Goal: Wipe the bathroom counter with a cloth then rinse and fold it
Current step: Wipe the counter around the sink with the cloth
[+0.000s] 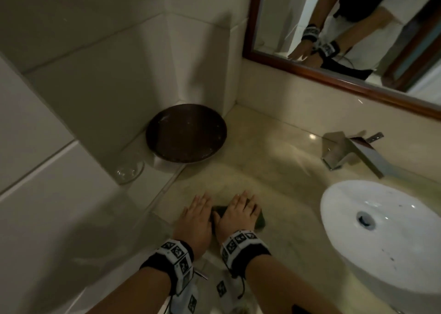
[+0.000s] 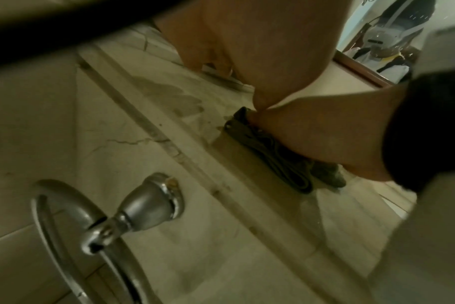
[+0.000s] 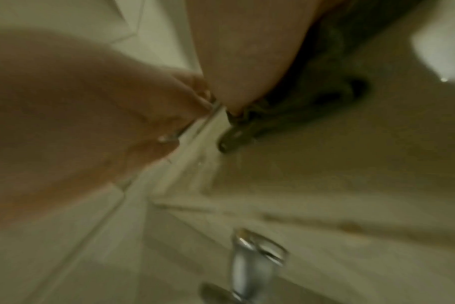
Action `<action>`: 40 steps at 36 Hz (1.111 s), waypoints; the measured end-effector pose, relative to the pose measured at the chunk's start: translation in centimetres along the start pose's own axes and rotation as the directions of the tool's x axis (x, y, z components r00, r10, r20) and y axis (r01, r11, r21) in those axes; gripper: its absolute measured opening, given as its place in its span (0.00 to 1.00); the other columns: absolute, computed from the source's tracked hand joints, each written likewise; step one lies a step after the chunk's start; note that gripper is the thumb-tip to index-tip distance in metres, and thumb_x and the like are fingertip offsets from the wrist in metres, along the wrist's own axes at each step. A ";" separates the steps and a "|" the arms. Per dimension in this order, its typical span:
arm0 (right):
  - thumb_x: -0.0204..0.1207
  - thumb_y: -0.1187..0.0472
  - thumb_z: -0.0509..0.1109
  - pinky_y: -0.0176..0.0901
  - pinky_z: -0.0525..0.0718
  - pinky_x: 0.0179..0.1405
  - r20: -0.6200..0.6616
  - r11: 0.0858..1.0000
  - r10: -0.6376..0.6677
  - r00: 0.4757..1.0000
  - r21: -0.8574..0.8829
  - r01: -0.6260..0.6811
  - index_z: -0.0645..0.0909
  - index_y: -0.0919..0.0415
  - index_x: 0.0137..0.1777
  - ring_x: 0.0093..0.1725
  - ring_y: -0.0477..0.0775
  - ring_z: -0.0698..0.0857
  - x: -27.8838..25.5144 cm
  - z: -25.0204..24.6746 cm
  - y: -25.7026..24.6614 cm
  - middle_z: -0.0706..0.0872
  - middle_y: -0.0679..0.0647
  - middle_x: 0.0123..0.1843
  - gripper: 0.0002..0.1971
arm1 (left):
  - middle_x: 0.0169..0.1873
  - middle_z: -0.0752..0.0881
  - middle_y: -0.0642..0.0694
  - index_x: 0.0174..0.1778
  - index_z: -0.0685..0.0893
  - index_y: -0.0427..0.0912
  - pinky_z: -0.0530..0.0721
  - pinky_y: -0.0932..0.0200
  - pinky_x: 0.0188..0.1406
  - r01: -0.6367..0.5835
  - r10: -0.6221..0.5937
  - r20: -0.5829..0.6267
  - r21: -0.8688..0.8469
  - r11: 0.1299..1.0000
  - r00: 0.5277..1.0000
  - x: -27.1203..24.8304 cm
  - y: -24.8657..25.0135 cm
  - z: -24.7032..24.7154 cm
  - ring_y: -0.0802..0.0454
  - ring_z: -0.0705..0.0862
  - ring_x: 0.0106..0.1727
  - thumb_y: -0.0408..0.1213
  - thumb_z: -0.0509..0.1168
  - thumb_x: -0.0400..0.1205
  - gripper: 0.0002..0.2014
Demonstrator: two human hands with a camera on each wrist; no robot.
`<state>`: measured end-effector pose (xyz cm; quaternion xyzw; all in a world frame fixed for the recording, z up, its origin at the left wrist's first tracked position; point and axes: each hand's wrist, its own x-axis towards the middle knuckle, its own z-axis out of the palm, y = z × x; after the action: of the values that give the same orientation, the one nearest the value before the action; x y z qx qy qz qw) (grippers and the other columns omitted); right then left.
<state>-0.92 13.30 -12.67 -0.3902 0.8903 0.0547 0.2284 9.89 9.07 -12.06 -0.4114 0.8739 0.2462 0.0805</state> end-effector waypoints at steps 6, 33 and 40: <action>0.79 0.35 0.50 0.67 0.37 0.80 0.044 0.938 -0.315 0.948 -0.138 0.318 0.41 0.61 0.84 0.83 0.66 0.37 -1.4 0.4 2.0 0.39 0.57 0.86 0.42 | 0.84 0.39 0.51 0.84 0.39 0.44 0.42 0.53 0.81 -0.078 0.078 0.049 0.004 0.997 0.996 -0.9 -1.9 0.3 0.53 0.39 0.84 0.41 0.48 0.88 0.31; 0.79 0.42 0.41 0.65 0.37 0.81 -0.107 0.980 -0.180 0.978 0.062 0.188 0.45 0.51 0.84 0.83 0.67 0.35 -4.4 2.9 2.3 0.38 0.55 0.86 0.33 | 0.84 0.39 0.50 0.84 0.40 0.46 0.44 0.53 0.83 -0.205 0.199 0.120 0.036 0.978 0.973 -0.3 -3.5 0.4 0.54 0.40 0.84 0.55 0.37 0.85 0.32; 0.78 0.57 0.67 0.61 0.42 0.83 -0.059 0.949 -0.277 0.959 0.138 0.283 0.48 0.58 0.84 0.83 0.63 0.35 -4.4 1.8 1.1 0.42 0.53 0.86 0.40 | 0.84 0.43 0.52 0.84 0.44 0.48 0.40 0.53 0.81 -0.177 0.177 0.015 -0.022 0.984 0.984 0.5 -4.7 -0.6 0.54 0.42 0.84 0.58 0.34 0.81 0.34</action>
<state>1.53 17.52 -12.40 -0.4958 0.8319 -0.0509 0.2441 13.13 5.90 -13.44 -0.3309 0.9036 0.2650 0.0614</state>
